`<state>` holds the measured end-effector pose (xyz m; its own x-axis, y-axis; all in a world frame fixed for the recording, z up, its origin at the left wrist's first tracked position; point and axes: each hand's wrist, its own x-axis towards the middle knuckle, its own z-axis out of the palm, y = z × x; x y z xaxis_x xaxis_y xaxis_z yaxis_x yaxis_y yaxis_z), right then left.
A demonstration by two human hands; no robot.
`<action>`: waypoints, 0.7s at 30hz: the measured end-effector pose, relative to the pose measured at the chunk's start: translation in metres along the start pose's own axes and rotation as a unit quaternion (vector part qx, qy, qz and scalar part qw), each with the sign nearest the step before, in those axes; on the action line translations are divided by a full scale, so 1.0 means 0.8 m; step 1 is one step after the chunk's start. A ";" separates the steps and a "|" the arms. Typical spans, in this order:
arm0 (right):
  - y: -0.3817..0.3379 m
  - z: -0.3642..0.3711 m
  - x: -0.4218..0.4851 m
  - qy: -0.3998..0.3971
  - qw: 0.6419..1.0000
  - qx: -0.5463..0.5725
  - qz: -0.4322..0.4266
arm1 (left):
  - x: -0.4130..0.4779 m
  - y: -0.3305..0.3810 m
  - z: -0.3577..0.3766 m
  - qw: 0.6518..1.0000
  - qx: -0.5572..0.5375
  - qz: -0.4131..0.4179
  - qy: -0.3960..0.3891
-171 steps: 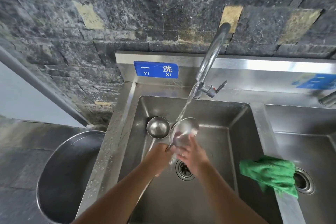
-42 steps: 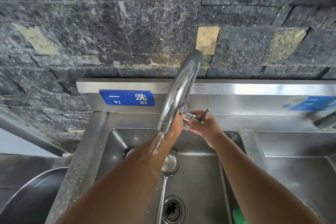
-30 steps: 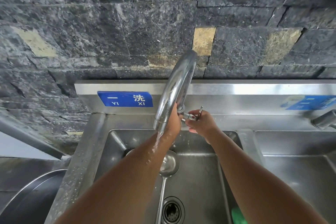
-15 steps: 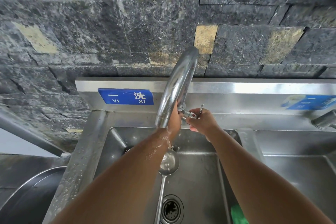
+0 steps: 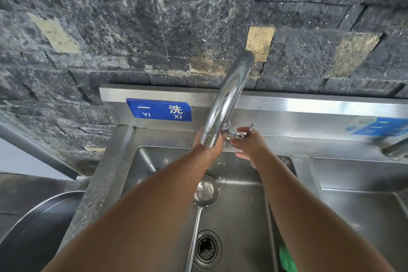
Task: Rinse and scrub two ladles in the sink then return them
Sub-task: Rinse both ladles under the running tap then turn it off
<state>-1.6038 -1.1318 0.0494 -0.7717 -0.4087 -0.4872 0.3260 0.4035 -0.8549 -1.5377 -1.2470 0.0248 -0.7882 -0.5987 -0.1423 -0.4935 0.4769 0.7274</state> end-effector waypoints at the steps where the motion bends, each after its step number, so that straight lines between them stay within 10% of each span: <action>1: 0.002 0.003 -0.001 0.009 1.000 0.010 -0.003 | -0.004 0.001 -0.004 1.000 -0.017 -0.013 0.014; 9: 0.098 0.052 -0.009 0.103 0.994 0.011 0.023 | -0.069 -0.063 -0.047 0.997 0.016 -0.074 -0.020; 21: 0.280 0.253 -0.074 -0.103 0.955 0.065 0.269 | -0.200 -0.311 -0.021 0.931 -0.088 -0.345 -0.077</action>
<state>-1.3745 -1.1832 -0.1496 -0.3529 -0.3292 -0.8758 0.7208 0.5011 -0.4788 -1.2824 -1.2807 -0.1218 -0.3553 -0.6170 -0.7022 -0.8452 -0.1087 0.5232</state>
